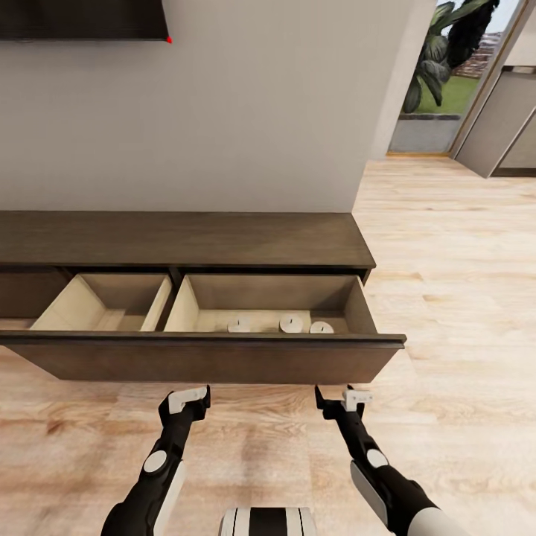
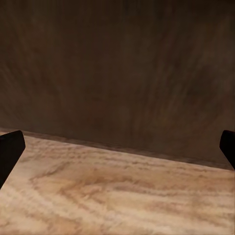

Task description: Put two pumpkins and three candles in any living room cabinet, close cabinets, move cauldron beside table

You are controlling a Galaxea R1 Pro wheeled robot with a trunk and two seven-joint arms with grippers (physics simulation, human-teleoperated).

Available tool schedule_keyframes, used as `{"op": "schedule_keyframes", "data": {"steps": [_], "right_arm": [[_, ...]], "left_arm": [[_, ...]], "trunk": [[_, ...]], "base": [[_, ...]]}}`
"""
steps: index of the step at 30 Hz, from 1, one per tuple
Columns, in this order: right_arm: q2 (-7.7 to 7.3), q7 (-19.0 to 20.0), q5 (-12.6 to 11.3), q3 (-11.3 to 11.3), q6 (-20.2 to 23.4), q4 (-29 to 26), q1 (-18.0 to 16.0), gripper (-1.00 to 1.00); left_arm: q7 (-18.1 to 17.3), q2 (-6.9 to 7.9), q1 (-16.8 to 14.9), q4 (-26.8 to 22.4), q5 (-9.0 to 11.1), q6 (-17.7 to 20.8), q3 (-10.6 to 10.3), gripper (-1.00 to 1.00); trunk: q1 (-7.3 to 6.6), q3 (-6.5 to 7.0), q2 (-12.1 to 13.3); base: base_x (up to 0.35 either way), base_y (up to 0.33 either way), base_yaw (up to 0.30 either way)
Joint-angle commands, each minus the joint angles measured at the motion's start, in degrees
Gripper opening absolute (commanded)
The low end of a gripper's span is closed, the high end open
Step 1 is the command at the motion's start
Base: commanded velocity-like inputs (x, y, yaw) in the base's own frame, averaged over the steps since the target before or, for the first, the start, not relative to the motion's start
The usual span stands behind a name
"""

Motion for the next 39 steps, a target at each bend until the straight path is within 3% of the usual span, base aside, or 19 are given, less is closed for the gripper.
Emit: {"op": "schedule_keyframes", "data": {"steps": [1,17,39], "right_arm": [[-0.03,-0.3,-0.5,0.5,-0.6,0.0,0.0,1.0],[0.13,-0.3,-0.5,0.4,-1.0,0.9,0.0,1.0],[0.18,-0.3,-0.5,0.4,-1.2,2.5,0.0,1.0]], "left_arm": [[0.1,-0.04,0.0,0.0,-0.1,-0.2,0.1,1.0],[0.1,-0.05,0.0,0.1,-0.3,-1.0,0.2,1.0],[0.1,-0.05,0.0,0.1,-0.3,-0.8,0.2,1.0]], "trunk": [[-0.01,-0.04,0.0],[-0.01,-0.04,0.0],[-0.01,-0.04,0.0]], "base": [[0.0,0.018,0.0],[0.117,0.058,0.0],[0.078,-0.067,0.0]]}}
